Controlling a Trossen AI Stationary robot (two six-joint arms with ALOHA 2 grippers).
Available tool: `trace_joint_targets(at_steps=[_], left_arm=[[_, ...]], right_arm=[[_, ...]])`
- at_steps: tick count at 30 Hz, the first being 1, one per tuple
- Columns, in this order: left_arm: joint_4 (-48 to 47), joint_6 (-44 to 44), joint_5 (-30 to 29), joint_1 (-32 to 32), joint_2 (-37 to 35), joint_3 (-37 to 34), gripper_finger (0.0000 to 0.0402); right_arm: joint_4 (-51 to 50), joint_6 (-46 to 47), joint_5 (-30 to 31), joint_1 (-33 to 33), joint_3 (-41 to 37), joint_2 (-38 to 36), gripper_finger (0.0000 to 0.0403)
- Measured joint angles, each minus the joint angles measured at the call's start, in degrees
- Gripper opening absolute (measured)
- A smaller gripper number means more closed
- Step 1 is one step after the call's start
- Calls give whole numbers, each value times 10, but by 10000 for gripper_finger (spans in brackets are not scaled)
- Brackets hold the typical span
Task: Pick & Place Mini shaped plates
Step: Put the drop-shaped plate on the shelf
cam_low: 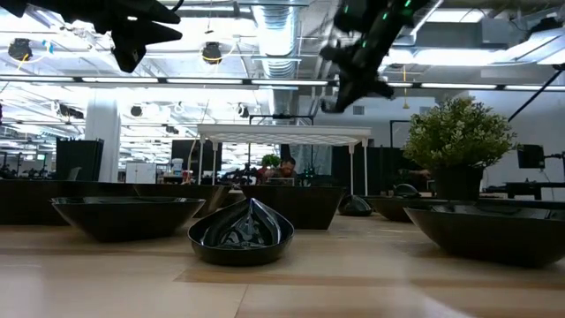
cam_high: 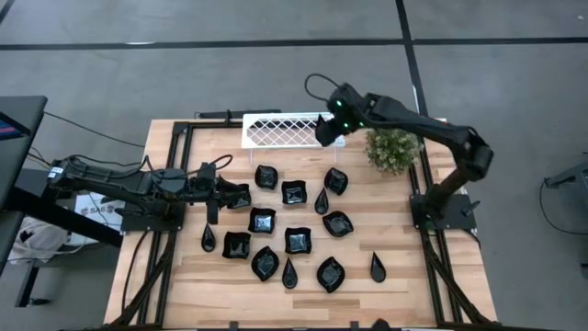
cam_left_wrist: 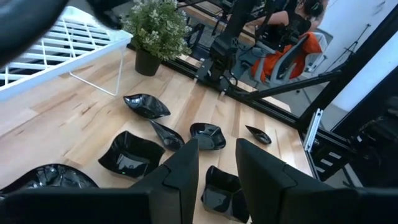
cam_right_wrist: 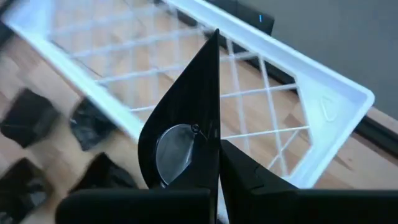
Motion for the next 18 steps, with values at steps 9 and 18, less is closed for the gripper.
trace_joint_targets(at_steps=[9,18], left_arm=[[0,-10,0,0,0,-2,108],[2,-19,-19,0,0,-5,108]], right_arm=[[-17,-6,-25,-36,18,38,0],[-42,-7,-18,-49,18,37,2]])
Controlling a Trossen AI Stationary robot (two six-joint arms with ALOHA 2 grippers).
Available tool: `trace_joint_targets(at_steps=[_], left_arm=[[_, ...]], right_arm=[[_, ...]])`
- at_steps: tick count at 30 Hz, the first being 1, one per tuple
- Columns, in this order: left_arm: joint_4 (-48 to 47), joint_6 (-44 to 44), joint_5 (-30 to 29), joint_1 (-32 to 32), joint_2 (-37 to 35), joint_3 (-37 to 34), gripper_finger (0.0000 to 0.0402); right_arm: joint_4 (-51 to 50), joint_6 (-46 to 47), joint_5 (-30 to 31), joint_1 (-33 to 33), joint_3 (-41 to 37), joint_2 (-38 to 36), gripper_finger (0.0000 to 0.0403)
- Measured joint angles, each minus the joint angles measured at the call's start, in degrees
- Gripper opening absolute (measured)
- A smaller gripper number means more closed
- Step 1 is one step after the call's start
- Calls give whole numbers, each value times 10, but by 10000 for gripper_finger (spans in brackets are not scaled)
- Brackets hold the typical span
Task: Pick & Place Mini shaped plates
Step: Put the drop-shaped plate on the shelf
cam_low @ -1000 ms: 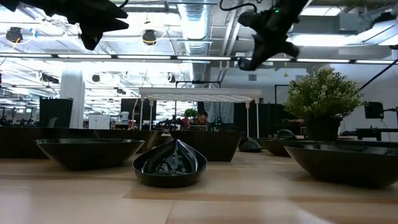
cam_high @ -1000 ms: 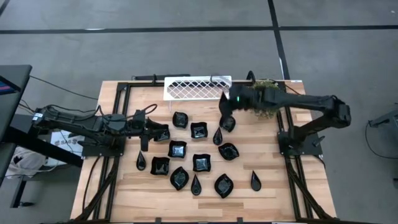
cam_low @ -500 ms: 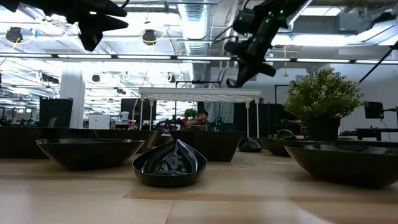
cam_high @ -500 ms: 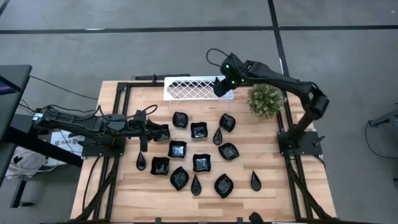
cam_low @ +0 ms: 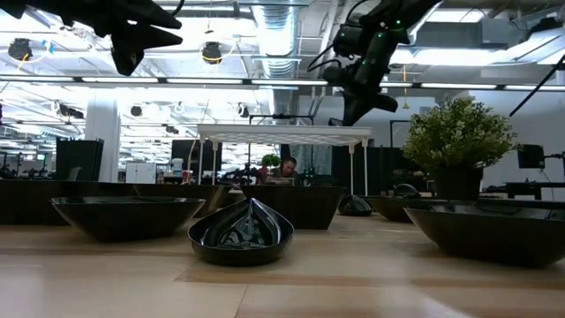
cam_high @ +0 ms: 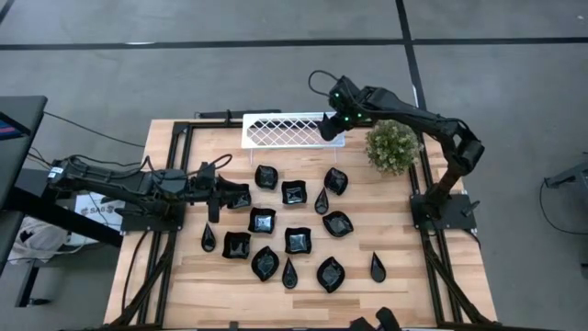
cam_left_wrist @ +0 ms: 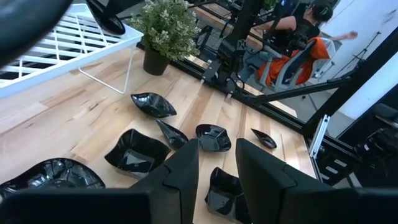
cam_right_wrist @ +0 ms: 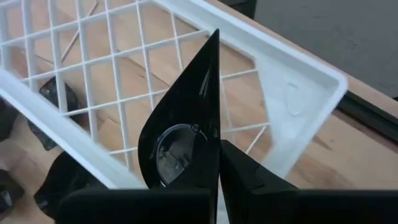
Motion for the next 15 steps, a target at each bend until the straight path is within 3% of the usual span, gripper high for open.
trace_joint_targets(at_steps=[15], left_arm=[[4,0,0,0,0,0,108]], right_arm=[[-10,-19,2,10,0,-9,80]])
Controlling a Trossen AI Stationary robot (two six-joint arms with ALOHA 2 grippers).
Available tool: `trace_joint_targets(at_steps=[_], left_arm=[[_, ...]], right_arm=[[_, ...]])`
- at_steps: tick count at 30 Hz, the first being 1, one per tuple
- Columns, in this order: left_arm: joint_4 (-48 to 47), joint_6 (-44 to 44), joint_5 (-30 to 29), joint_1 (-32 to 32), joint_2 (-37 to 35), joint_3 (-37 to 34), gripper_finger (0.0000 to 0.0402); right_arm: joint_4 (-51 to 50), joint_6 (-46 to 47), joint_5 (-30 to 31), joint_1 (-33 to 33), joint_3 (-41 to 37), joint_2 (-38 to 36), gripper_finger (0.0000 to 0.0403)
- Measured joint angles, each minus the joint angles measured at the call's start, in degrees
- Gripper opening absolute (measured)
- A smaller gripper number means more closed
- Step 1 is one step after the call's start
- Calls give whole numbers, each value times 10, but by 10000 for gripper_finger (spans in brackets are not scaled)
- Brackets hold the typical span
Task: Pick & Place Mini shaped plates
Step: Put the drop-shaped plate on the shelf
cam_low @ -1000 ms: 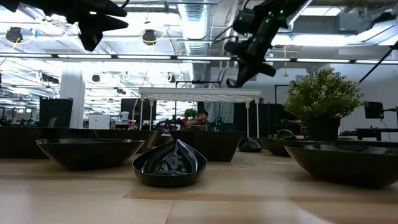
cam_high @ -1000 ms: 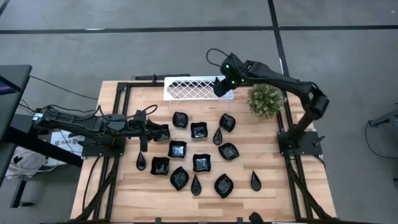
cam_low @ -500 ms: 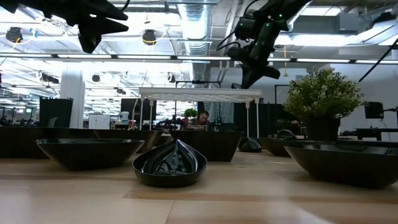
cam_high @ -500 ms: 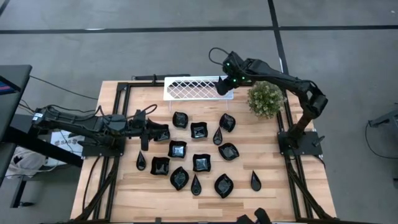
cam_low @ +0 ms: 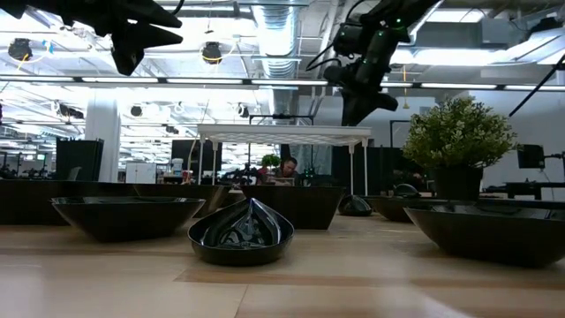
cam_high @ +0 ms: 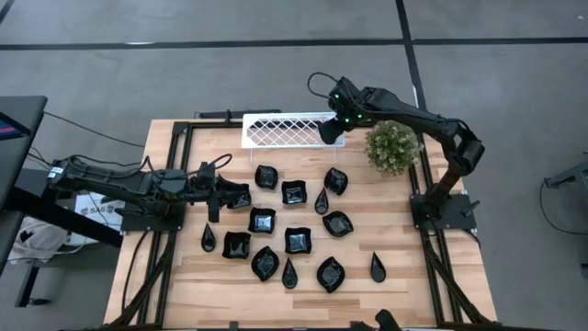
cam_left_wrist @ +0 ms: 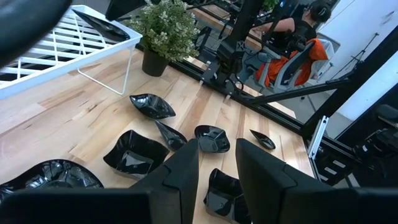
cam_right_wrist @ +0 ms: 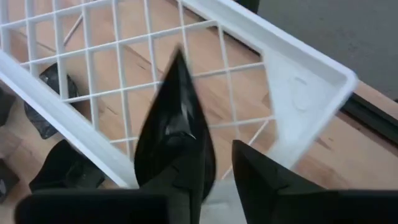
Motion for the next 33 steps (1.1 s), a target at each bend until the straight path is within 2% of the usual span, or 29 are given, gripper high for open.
trace_joint_targets(at_steps=[8,15,20,23,26,33], left_arm=[[0,0,0,0,0,0,108],[0,0,0,0,0,0,108],[1,0,0,0,0,0,108],[3,0,0,0,0,0,108],[4,0,0,0,0,0,108],[5,0,0,0,0,0,108]], right_arm=[[12,-10,77,9,0,-67,81],[135,-88,37,84,0,-101,81],[193,-98,41,141,0,-66,81],[184,-88,71,154,0,-27,79],[168,-70,112,151,0,5,69],[152,-40,115,125,0,39,39]])
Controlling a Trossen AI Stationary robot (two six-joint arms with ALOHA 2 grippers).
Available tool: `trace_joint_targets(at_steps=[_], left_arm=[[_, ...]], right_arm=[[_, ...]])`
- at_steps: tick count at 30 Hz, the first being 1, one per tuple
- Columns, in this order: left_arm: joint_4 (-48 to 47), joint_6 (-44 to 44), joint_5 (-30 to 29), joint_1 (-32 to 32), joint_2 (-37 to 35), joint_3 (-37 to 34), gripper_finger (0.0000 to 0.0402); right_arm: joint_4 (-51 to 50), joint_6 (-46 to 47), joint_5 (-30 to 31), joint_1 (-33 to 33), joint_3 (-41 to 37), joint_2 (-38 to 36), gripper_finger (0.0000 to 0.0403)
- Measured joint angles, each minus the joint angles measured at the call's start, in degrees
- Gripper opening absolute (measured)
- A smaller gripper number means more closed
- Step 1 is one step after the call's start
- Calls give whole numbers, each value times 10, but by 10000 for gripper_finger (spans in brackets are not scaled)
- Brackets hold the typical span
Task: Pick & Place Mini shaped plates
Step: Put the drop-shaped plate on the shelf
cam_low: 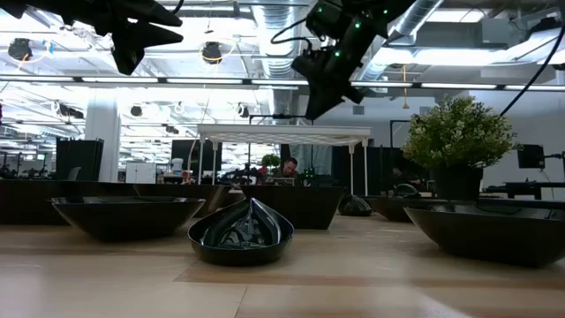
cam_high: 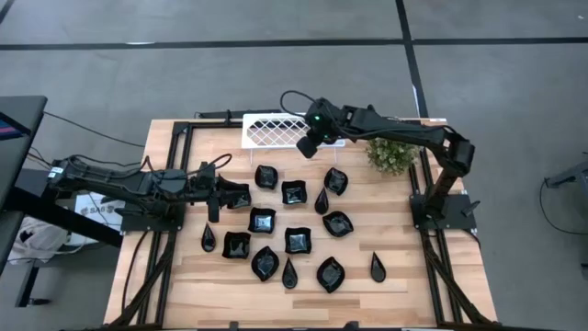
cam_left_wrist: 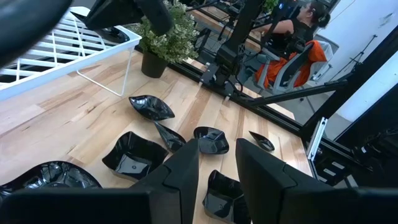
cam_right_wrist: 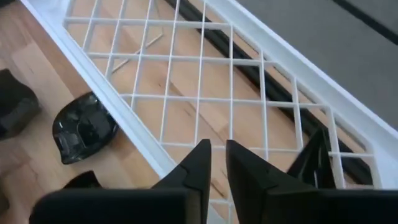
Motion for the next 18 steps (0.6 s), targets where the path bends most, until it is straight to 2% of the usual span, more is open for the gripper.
trace_joint_targets(at_steps=[8,18], left_arm=[[2,-9,0,0,0,0,108],[3,-9,0,0,0,0,108]], right_arm=[[-31,1,1,-25,0,-3,4],[-55,-1,7,-50,0,-4,3]])
